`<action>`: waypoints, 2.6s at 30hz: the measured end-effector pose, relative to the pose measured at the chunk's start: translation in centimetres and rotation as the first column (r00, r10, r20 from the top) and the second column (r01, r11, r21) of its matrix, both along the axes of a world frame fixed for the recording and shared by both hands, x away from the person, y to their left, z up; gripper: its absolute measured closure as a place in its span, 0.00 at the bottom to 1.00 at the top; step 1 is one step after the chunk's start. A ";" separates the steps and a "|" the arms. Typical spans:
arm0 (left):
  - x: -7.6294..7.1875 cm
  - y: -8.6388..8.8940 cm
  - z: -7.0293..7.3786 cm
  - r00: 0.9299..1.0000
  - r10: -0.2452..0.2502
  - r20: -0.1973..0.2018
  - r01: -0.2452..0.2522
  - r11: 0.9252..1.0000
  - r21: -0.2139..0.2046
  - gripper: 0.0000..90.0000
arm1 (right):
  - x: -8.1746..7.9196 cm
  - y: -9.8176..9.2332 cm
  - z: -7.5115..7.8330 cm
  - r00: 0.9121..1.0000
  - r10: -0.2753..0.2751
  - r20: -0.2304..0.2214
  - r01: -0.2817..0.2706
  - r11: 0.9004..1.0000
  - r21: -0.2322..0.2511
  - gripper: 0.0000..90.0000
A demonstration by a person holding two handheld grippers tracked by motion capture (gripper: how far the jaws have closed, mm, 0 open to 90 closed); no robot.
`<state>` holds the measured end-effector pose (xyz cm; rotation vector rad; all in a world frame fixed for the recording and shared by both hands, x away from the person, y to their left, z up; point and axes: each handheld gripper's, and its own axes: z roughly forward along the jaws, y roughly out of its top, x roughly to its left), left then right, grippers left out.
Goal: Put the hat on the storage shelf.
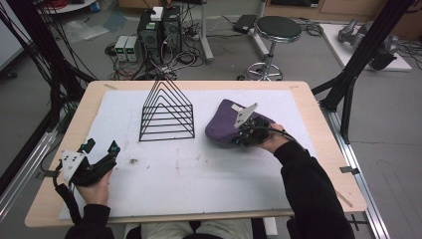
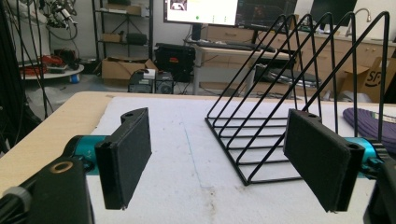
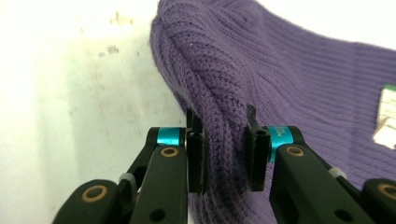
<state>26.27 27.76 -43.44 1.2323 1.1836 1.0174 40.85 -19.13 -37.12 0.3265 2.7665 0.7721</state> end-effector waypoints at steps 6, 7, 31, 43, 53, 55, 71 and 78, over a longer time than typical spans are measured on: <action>0.0 0.0 0.0 1.000 0.000 0.001 0.000 1.000 -0.003 0.26 | 0.0 -0.9 1.4 1.000 -0.010 0.005 0.010 0.994 0.111 0.84; 0.0 0.0 0.0 1.000 0.000 0.000 0.000 1.000 -0.001 0.26 | -0.1 -1.1 1.7 1.000 -0.018 0.008 0.016 0.992 0.126 0.84; 0.1 -0.1 -0.2 1.000 -0.007 -0.004 0.006 1.000 -0.012 0.26 | -2.1 -4.4 6.7 0.984 -0.103 0.143 -0.035 0.682 0.731 0.84; 0.2 -0.2 -0.1 1.000 -0.021 -0.016 0.021 1.000 -0.021 0.22 | -3.0 -3.8 7.9 0.990 -0.112 0.090 -0.020 0.514 0.857 0.84; 0.2 -0.5 0.2 0.999 -0.043 -0.003 0.043 0.999 -0.018 0.22 | -3.5 -2.4 9.7 0.994 -0.075 0.079 -0.038 0.438 0.898 0.84; 0.2 -0.6 0.4 0.999 -0.054 0.000 0.054 0.998 -0.018 0.22 | -3.6 -1.8 10.1 0.994 -0.066 0.086 -0.048 0.441 0.896 0.84; 0.2 -1.4 1.3 0.994 -0.111 0.018 0.111 0.994 -0.003 0.22 | -4.3 2.9 12.2 0.995 0.007 0.096 -0.090 0.423 0.902 0.84; 0.1 -1.8 2.1 0.986 -0.154 0.056 0.155 0.988 -0.015 0.22 | -4.7 4.5 12.6 0.994 0.036 0.099 -0.105 0.419 0.902 0.84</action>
